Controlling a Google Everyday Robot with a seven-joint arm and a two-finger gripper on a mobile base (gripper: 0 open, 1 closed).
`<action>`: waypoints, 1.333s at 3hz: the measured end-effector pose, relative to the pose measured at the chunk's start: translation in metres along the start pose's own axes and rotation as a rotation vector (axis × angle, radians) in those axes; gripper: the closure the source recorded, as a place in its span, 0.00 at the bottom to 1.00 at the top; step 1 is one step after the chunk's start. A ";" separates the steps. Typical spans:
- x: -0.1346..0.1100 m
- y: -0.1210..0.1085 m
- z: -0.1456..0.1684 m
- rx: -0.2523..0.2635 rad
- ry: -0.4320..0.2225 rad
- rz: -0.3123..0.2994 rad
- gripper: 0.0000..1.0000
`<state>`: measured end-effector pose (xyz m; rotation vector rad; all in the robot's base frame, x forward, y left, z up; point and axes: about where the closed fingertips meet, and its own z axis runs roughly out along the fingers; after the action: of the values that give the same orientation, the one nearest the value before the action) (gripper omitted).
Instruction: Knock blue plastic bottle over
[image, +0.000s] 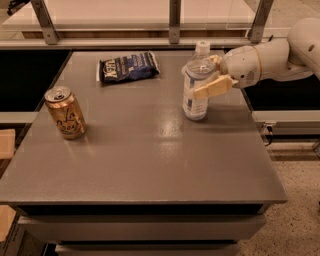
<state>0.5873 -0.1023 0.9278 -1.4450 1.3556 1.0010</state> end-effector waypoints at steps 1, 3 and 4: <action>-0.001 -0.001 0.003 -0.003 -0.001 -0.001 0.86; -0.002 -0.002 0.007 -0.004 0.002 0.000 1.00; -0.011 -0.001 0.004 0.019 0.053 0.006 1.00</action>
Offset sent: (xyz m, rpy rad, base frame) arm 0.0006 0.0025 -0.0001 0.0011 0.0002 0.0027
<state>0.5878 -0.0958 0.9375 -1.4628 1.4049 0.9572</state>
